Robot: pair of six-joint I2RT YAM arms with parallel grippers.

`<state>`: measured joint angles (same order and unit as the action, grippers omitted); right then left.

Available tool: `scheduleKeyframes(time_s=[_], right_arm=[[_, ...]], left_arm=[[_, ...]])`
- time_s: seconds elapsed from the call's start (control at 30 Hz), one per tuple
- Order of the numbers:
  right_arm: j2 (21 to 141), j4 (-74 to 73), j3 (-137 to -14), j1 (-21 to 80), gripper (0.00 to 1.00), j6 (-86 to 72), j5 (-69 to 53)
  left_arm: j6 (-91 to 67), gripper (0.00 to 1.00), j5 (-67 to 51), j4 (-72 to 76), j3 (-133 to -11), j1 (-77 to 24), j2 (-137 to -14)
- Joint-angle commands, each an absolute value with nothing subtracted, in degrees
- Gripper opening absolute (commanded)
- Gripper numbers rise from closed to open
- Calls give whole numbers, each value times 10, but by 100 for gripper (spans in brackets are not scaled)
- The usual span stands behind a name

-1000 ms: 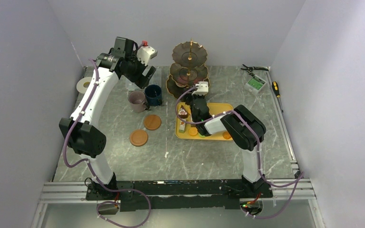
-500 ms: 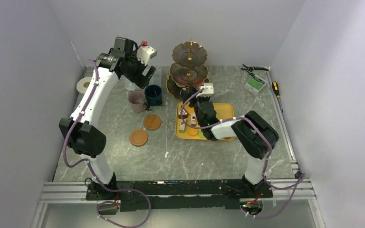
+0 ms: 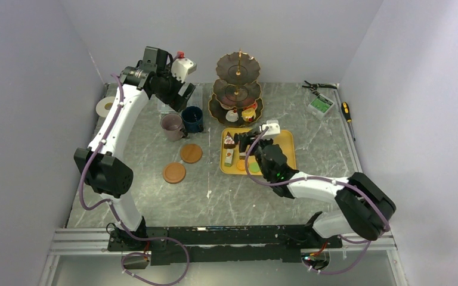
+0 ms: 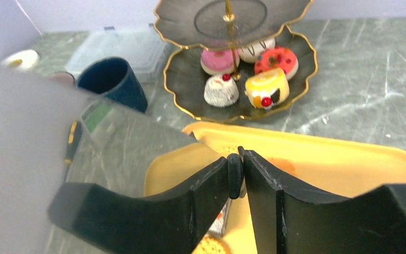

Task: Serve the afternoon tea

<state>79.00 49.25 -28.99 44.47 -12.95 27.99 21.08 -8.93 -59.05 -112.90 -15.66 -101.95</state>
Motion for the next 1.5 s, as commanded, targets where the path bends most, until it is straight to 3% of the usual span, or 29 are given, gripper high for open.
scheduleKeyframes(time_s=[0.0, 0.73, 0.87, 1.07, 1.17, 1.47], right_arm=[[747, 402, -279, 452, 65, -152, 308], [828, 415, -313, 453, 57, -151, 257], [832, 417, -314, 454, 46, -138, 268], [794, 411, -322, 443, 18, -95, 277], [757, 381, -340, 408, 8, -96, 224], [695, 270, -433, 288, 7, -45, 66]], left_arm=[[196, 93, -83, -588, -1143, -155, -1005], [189, 93, -99, -576, -1142, -155, -1002], [188, 93, -100, -573, -1138, -155, -1002], [188, 93, -100, -572, -1137, -155, -1005], [189, 93, -101, -574, -1138, -155, -1005], [192, 93, -107, -572, -1129, -155, -1002]])
